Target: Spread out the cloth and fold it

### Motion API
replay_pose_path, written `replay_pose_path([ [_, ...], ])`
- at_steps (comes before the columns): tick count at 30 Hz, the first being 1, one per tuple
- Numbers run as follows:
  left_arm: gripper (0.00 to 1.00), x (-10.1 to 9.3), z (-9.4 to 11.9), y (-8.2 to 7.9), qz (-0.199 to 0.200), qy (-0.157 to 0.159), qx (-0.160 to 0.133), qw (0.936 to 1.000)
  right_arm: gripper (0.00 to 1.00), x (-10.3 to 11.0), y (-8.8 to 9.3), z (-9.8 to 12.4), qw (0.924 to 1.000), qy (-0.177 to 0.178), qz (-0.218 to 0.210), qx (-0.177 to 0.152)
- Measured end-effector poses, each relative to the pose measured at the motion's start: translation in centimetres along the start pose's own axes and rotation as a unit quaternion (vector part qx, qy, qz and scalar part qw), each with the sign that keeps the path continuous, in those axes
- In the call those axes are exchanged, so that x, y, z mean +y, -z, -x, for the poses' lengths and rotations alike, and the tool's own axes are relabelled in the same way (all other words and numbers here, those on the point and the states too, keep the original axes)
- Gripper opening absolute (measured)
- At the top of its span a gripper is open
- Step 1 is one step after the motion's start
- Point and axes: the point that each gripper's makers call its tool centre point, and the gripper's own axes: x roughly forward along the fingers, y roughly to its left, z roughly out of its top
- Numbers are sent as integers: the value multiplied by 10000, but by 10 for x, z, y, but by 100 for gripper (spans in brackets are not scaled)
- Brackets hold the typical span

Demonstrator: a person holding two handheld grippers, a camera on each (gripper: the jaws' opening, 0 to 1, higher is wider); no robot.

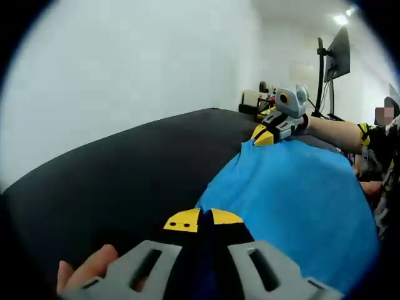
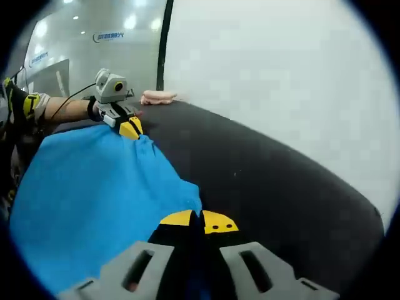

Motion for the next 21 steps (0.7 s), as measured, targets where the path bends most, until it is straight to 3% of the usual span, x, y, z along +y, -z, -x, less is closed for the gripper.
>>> replay_pose_path([
  [2, 3, 6, 2, -21, -194, -49, -390, 9990, 3, -1, -8, 3, 9999, -17, -69, -156],
  [4, 3, 15, 2, -31, -88, -208, -627, 9978, 3, -7, -10, 3, 9995, 67, -138, -260],
  [6, 4, 34, -5, -12, -43, -619, -194, 9979, 4, -20, 10, -4, 9985, 421, -352, 76],
  [7, 4, 37, -8, 0, -157, -706, 69, 9974, 5, -19, 26, -9, 9974, 452, -444, 336],
  [8, 5, 39, -11, 14, -243, -746, 347, 9963, 8, -19, 31, -11, 9971, 462, -447, 415],
  [9, 5, 34, -13, 8, -153, -760, -28, 9970, 8, -20, 14, -11, 9974, 523, -428, -246],
  [10, 8, 31, -9, -2, -205, -694, -316, 9969, 11, -19, 17, -8, 9977, 527, -398, -143],
  [11, 9, 29, -1, -5, 69, -730, -343, 9967, 16, -25, 20, -1, 9970, 703, -333, 57],
  [12, 9, 31, 8, -13, 168, -767, -537, 9955, 17, -25, 16, 4, 9972, 669, -329, 38],
  [14, 9, 40, 41, -40, 468, -927, -1217, 9871, 17, -30, -4, 30, 9955, 791, -394, -338],
  [15, 9, 46, 69, -55, 783, -1033, -1690, 9771, 17, -30, -11, 41, 9947, 826, -405, -459],
  [16, 9, 50, 90, -63, 1063, -1114, -1973, 9682, 17, -28, -18, 53, 9936, 832, -462, -615],
  [17, 6, 52, 112, -68, 1445, -1149, -2325, 9549, 16, -20, -30, 72, 9904, 759, -680, -938],
  [18, 4, 53, 139, -72, 1911, -1133, -2777, 9346, 15, -14, -38, 85, 9869, 656, -877, -1182],
  [20, 4, 50, 196, -77, 2788, -951, -3690, 8815, 15, 2, -49, 115, 9746, 403, -1449, -1657],
  [21, 4, 46, 221, -76, 3057, -795, -4024, 8592, 15, 7, -51, 125, 9698, 329, -1617, -1794],
])
